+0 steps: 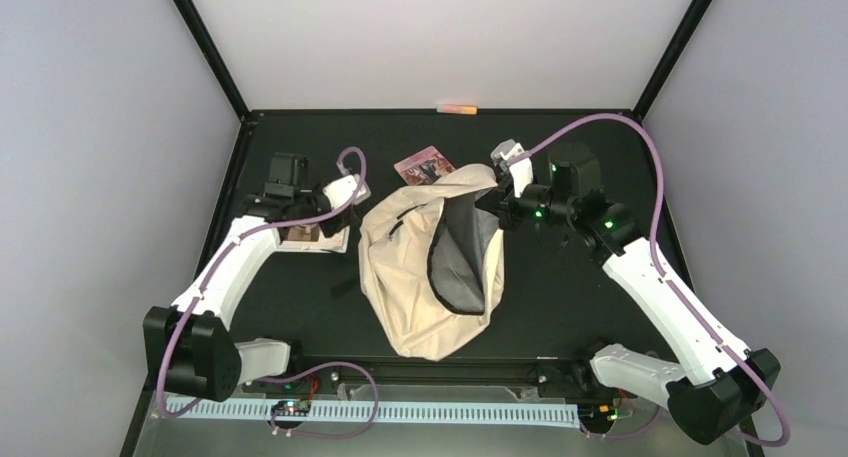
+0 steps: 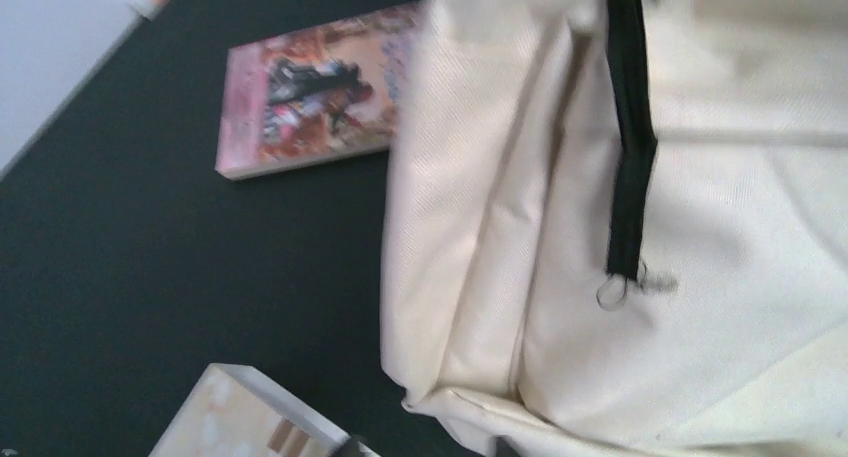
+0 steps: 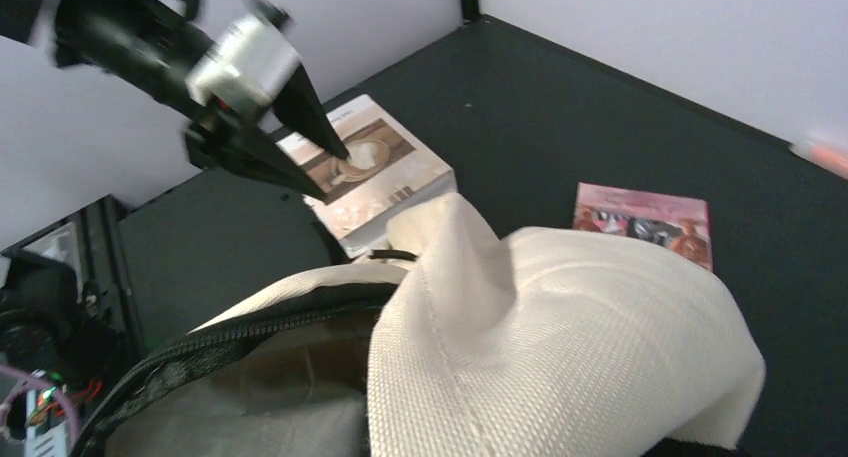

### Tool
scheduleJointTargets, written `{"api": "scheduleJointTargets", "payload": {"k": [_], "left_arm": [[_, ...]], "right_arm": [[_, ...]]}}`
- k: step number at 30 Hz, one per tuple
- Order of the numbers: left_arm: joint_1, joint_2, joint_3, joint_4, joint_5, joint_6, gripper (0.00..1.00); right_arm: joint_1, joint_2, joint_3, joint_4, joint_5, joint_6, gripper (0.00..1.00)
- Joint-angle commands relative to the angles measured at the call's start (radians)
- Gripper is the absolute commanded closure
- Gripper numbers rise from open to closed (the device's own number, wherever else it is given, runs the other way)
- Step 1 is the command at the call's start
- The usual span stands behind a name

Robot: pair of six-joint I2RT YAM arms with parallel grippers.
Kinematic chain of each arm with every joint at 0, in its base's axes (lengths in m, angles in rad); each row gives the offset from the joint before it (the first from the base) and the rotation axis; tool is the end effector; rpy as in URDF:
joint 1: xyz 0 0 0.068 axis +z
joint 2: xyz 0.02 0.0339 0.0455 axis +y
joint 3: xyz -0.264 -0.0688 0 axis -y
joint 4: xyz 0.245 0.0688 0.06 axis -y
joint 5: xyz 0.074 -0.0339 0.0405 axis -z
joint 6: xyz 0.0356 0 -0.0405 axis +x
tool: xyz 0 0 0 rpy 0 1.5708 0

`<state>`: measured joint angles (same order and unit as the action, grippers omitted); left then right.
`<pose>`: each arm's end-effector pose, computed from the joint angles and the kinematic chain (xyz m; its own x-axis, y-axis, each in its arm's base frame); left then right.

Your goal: Pack the student bag

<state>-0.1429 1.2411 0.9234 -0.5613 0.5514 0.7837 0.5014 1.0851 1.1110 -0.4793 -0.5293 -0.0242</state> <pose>0.2473 -0.0544 0.2634 -0.2208 0.6392 -0.7366 0.8583 0.4861 0.1646 0.1968 0.1284 0.3674 -0.3643 -0.2235 -0.9041 -0.8220 0.5335 0.1994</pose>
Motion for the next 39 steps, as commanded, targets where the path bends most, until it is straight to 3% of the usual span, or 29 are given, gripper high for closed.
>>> {"api": "scheduleJointTargets", "payload": {"k": [1,3,5,12,15,16,19,21,24,28,33,36,39], "left_arm": [[0.022,-0.018,0.193,-0.143,0.029,-0.094,0.35],[0.026,-0.01,0.245,-0.203,0.029,-0.118,0.14],[0.026,-0.013,0.271,-0.243,0.034,-0.136,0.02],[0.047,0.016,0.28,-0.214,-0.239,-0.255,0.01],[0.082,0.047,0.3,-0.238,-0.296,-0.29,0.01],[0.097,0.067,0.306,-0.242,-0.307,-0.299,0.01],[0.158,0.108,0.323,-0.248,-0.337,-0.318,0.01],[0.205,0.14,0.338,-0.254,-0.36,-0.331,0.01],[0.302,0.199,0.37,-0.277,-0.372,-0.353,0.01],[0.389,0.271,0.39,-0.289,-0.339,-0.357,0.01],[0.294,0.332,0.43,-0.271,-0.146,-0.287,0.01],[0.142,0.436,0.535,-0.224,-0.226,-0.306,0.01],[0.035,0.606,0.731,-0.243,-0.238,-0.356,0.01]], "right_arm": [[-0.009,-0.004,0.107,0.011,0.184,0.081,0.99],[-0.009,0.008,0.141,-0.036,0.259,0.113,0.99],[-0.009,0.011,0.149,-0.056,0.314,0.141,0.99],[-0.021,-0.003,0.051,-0.123,0.604,0.184,0.99],[-0.096,-0.016,-0.04,-0.135,0.651,0.205,0.98],[-0.129,-0.024,-0.073,-0.121,0.634,0.211,0.94],[-0.19,-0.039,-0.146,-0.078,0.614,0.218,0.54],[-0.196,-0.033,-0.15,-0.086,0.648,0.215,0.39],[-0.198,-0.029,-0.126,-0.101,0.711,0.2,0.28],[-0.198,-0.019,-0.063,-0.087,0.75,0.158,0.26],[-0.198,0.08,0.021,-0.038,0.613,0.127,0.26],[-0.196,0.142,0.074,-0.001,0.547,0.143,0.26],[-0.195,0.212,0.102,0.107,0.375,0.131,0.25]]}}
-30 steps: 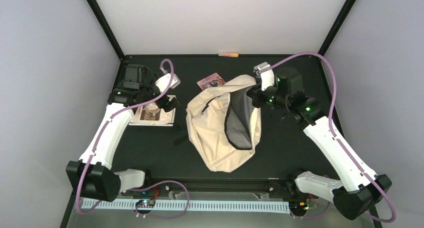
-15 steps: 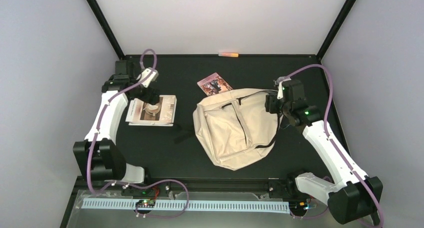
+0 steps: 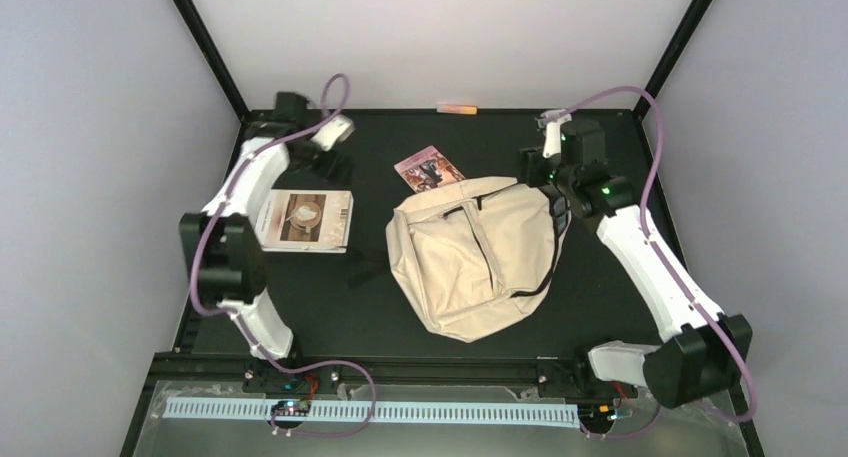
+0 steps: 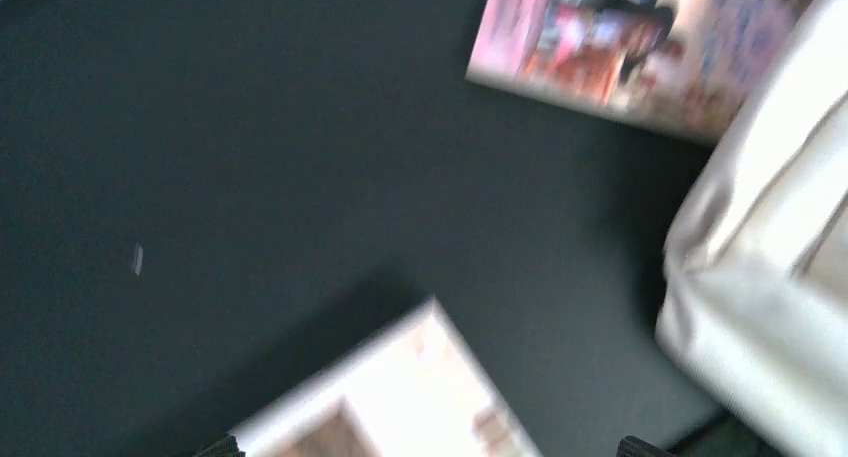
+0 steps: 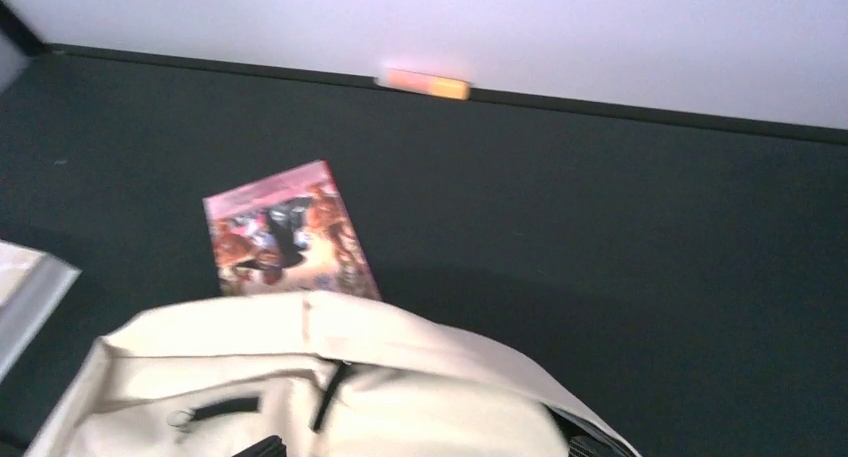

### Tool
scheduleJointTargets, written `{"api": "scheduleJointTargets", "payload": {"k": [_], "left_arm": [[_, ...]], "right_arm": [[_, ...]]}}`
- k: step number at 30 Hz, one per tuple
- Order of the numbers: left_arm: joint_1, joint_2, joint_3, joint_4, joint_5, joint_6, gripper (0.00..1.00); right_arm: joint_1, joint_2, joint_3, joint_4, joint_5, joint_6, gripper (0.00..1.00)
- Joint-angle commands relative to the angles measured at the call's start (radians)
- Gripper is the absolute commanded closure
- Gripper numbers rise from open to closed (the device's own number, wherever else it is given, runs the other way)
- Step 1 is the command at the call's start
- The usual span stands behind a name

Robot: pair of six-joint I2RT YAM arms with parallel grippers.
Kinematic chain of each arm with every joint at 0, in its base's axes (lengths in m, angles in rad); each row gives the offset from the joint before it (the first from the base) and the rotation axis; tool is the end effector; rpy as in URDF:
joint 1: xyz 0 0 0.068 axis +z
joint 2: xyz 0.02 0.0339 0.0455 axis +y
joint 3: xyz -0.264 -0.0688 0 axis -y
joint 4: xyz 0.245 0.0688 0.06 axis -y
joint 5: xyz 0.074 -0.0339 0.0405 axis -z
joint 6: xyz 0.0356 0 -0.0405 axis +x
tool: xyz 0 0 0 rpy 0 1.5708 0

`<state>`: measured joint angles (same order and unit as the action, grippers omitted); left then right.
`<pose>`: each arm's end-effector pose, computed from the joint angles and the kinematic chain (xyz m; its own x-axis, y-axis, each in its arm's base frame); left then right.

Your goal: Pack the student bag

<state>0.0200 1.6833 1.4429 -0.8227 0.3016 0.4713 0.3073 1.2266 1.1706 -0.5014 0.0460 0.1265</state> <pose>0.3545 -0.0035 0.2814 -0.7216 0.4192 -0.5510 0.5083 0.8611 -0.0105 0.2596 0.0807 0.3503 -0.5336 -0.0371 -0.8449 -0.1992 0.9764 0.0829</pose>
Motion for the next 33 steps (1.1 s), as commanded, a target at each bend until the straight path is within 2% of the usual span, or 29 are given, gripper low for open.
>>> {"api": "scheduleJointTargets", "payload": {"k": [1,3,6,8,11,16,22,28,33], "left_arm": [[-0.149,0.226,0.29,-0.002,0.022,-0.069,0.01],[-0.176,0.373,0.481,-0.077,0.041,-0.141,0.03],[-0.185,0.527,0.68,-0.167,0.09,-0.25,0.15],[-0.187,0.553,0.674,-0.14,0.119,-0.306,0.18],[-0.207,0.547,0.568,-0.047,0.138,-0.351,0.24],[-0.241,0.555,0.474,0.053,0.137,-0.437,0.29],[-0.243,0.577,0.411,0.102,0.127,-0.506,0.32],[-0.259,0.587,0.362,0.134,0.11,-0.519,0.33],[-0.257,0.617,0.376,0.123,0.129,-0.532,0.35]], "right_arm": [[0.0,0.119,0.071,0.16,-0.274,-0.013,0.25],[0.004,0.254,0.195,0.185,-0.423,0.014,0.24],[0.017,0.518,0.47,0.085,-0.437,0.029,0.23],[0.019,0.677,0.625,0.039,-0.424,0.058,0.21],[0.029,0.913,0.796,-0.002,-0.38,0.094,0.19],[0.053,1.218,1.112,-0.197,-0.376,0.133,0.18],[0.072,1.335,1.146,-0.238,-0.315,0.18,0.19],[0.087,1.421,1.184,-0.303,-0.353,0.194,0.23],[0.114,1.438,1.184,-0.257,-0.574,0.213,0.26]]}}
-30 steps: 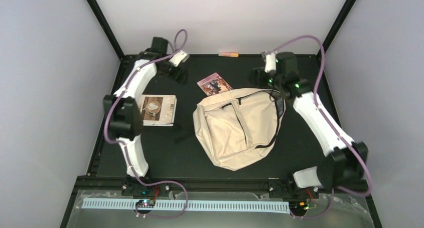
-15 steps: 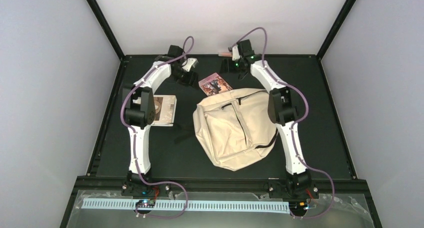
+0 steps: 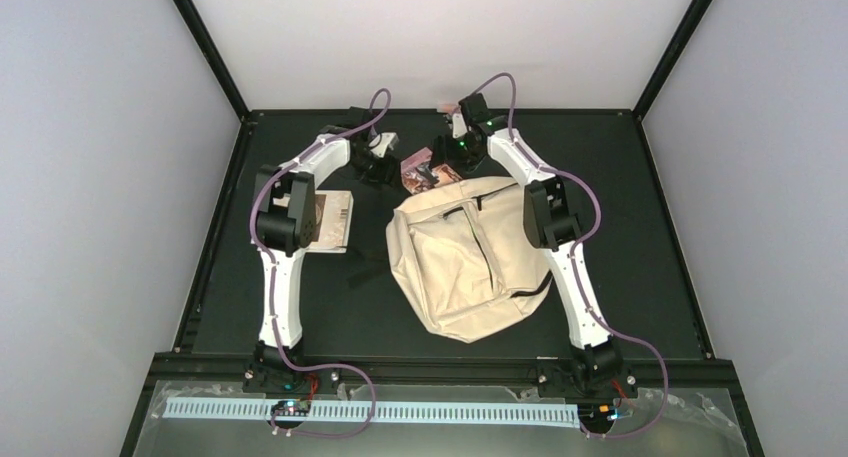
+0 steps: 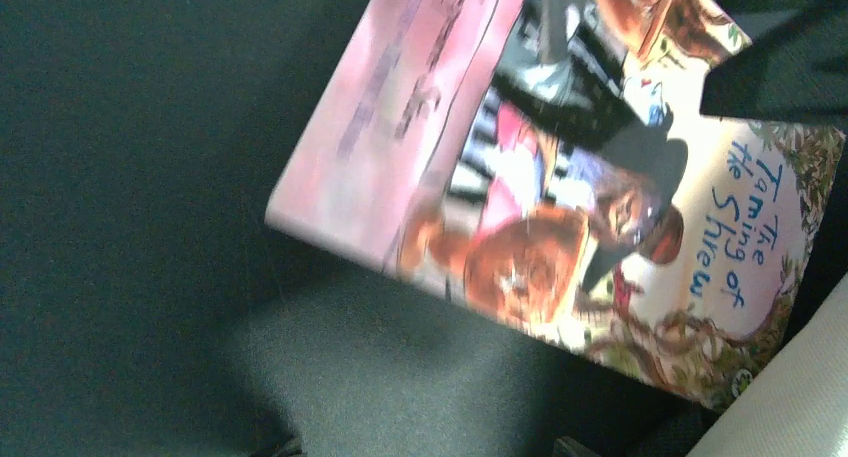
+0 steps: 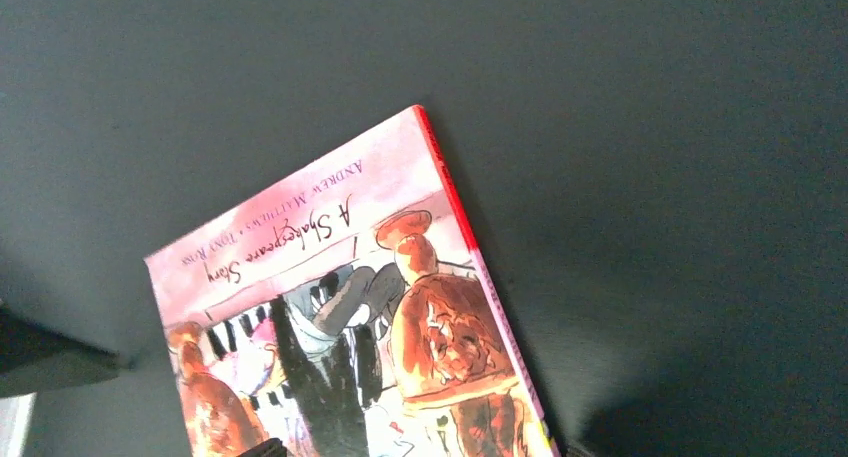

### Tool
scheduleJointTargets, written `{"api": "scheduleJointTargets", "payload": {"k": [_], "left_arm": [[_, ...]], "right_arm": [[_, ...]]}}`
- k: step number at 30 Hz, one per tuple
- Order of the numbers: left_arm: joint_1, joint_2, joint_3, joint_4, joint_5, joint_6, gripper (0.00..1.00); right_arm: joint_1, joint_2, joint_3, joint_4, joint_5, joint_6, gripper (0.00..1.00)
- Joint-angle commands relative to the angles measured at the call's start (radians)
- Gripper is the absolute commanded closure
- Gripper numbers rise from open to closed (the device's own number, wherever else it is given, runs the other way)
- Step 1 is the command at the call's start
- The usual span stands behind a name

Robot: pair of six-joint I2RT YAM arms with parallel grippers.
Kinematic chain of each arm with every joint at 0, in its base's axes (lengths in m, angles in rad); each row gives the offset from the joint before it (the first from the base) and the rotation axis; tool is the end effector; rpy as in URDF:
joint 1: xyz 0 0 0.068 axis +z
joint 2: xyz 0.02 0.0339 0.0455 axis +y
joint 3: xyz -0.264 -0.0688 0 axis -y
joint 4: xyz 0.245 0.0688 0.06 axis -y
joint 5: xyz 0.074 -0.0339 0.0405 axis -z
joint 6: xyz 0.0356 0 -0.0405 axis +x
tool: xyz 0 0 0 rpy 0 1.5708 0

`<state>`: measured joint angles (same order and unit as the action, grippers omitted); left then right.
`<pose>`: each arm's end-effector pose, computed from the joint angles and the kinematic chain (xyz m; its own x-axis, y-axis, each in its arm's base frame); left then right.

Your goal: Pack the student bag

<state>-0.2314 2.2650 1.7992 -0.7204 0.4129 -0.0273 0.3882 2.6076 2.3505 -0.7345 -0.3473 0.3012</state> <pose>0.4588 -0.1228 0.1611 -0.9116 0.1891 -0.3649 0.3318 0.8625 -0.3821 0.5121 0.2225 0.1537 -0.8965 -0.0653 -0.4382 -0.2748 0.8578 0.4344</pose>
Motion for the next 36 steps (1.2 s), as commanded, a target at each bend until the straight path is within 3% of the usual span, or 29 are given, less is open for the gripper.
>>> {"api": "scheduleJointTargets", "payload": {"k": [1,4,9,12,14,16,19,21,26,28,30,36], "left_arm": [[-0.004,0.041,0.025,0.015,0.018,-0.034,0.35],[0.003,0.048,0.024,0.006,0.022,-0.027,0.35],[0.032,0.061,0.013,-0.015,0.04,-0.025,0.42],[0.058,0.053,-0.006,-0.005,0.088,-0.029,0.42],[0.065,0.03,-0.024,0.016,0.132,-0.02,0.36],[0.066,0.001,-0.049,0.053,0.16,-0.007,0.25],[0.066,-0.026,-0.059,0.089,0.163,0.008,0.23],[0.071,-0.027,-0.049,0.086,0.15,0.007,0.29],[0.111,-0.06,-0.056,0.077,0.114,-0.006,0.62],[0.13,-0.103,-0.076,0.085,0.083,0.006,0.66],[0.143,-0.145,-0.094,0.091,0.066,0.023,0.65],[0.151,-0.281,-0.096,0.067,0.047,0.098,0.4]], "right_arm": [[0.041,0.059,0.004,-0.013,-0.226,0.048,0.26],[0.055,0.042,-0.051,0.087,-0.398,0.105,0.26],[0.076,-0.026,-0.214,0.422,-0.573,0.313,0.29],[0.097,-0.032,-0.211,0.46,-0.612,0.34,0.29],[0.11,-0.039,-0.218,0.474,-0.622,0.348,0.31],[0.121,-0.044,-0.233,0.498,-0.634,0.366,0.36],[0.129,-0.075,-0.286,0.559,-0.644,0.397,0.54],[0.129,-0.105,-0.343,0.613,-0.645,0.419,0.65],[0.121,-0.158,-0.363,0.629,-0.629,0.415,0.78],[0.117,-0.179,-0.356,0.63,-0.614,0.414,0.86],[0.113,-0.198,-0.338,0.618,-0.586,0.401,0.98],[0.108,-0.284,-0.212,0.601,-0.492,0.351,0.99]]}}
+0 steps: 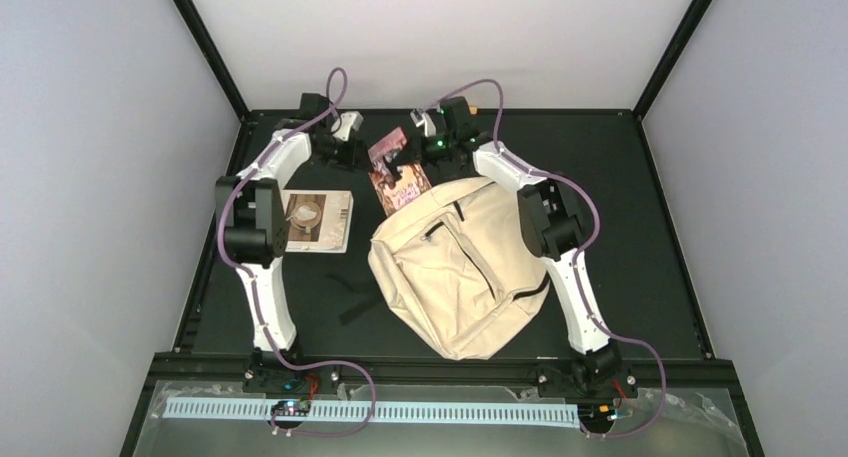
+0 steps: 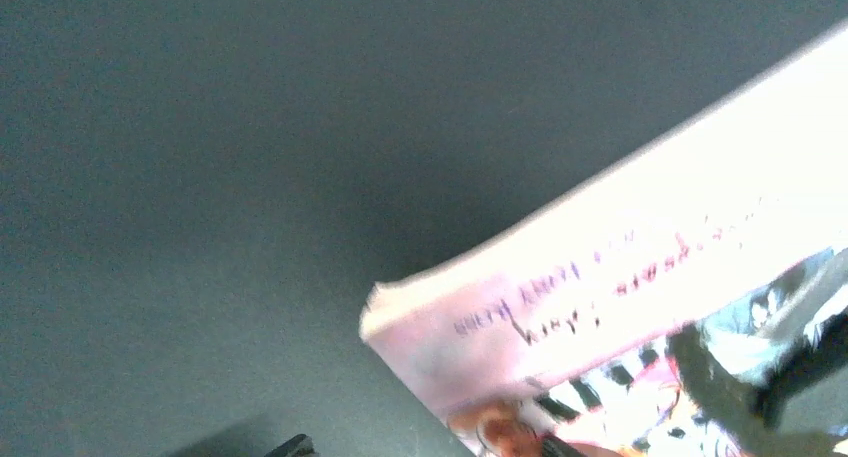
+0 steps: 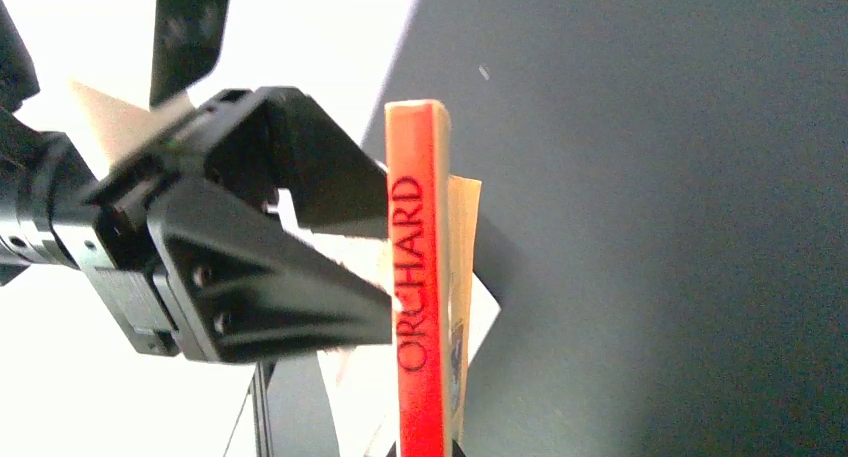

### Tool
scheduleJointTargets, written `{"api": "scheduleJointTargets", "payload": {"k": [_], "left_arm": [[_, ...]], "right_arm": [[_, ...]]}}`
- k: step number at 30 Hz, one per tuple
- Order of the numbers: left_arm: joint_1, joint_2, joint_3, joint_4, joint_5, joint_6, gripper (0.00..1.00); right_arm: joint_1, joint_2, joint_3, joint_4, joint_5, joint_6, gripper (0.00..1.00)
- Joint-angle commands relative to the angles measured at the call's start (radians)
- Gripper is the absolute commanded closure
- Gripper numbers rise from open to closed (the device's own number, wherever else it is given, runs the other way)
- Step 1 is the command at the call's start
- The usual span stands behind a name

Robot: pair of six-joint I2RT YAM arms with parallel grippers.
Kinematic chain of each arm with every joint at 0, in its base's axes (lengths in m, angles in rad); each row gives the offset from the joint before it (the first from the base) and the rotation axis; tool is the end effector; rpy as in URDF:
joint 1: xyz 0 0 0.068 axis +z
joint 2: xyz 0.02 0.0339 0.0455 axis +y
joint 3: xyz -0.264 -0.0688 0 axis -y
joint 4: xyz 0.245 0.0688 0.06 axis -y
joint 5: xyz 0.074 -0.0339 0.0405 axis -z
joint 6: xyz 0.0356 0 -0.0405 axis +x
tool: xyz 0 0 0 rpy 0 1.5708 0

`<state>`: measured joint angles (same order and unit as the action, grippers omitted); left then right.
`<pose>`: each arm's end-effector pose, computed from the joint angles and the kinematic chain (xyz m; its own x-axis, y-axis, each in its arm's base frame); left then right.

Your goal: Pack the student bag

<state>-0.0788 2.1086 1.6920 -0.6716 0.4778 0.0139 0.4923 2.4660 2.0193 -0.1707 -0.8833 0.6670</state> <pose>0.4499 -0.0519 0.2024 -0.8790 0.0818 -0.4697 0.2949 0.8674 -0.4008 0.4731 0.2850 0.1710 -0.9299 -0.0533 -0.3639 -0.3564 0.3746 0.8559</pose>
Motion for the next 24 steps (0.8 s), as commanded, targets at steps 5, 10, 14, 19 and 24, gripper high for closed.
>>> {"api": "scheduleJointTargets", "payload": {"k": [5,10,14,19,24], "left_arm": [[-0.004,-0.272,0.005,0.041,0.011,0.116,0.22],[-0.047,-0.379,-0.01,0.063,0.044,0.209,0.16],[-0.189,-0.409,-0.012,-0.02,0.145,0.417,0.14],[-0.458,-0.341,0.053,-0.191,0.22,0.703,0.09],[-0.589,-0.203,0.165,-0.149,0.228,0.736,0.04]], "right_arm": [[-0.044,-0.301,0.17,0.055,0.211,-0.071,0.99],[-0.142,-0.573,-0.091,0.143,0.412,-0.113,0.99],[-0.209,-0.829,-0.389,0.136,0.515,-0.203,0.99],[-0.313,-1.126,-0.746,0.068,0.473,-0.272,0.99],[-0.331,-1.387,-0.978,-0.074,0.54,-0.396,0.99]]}}
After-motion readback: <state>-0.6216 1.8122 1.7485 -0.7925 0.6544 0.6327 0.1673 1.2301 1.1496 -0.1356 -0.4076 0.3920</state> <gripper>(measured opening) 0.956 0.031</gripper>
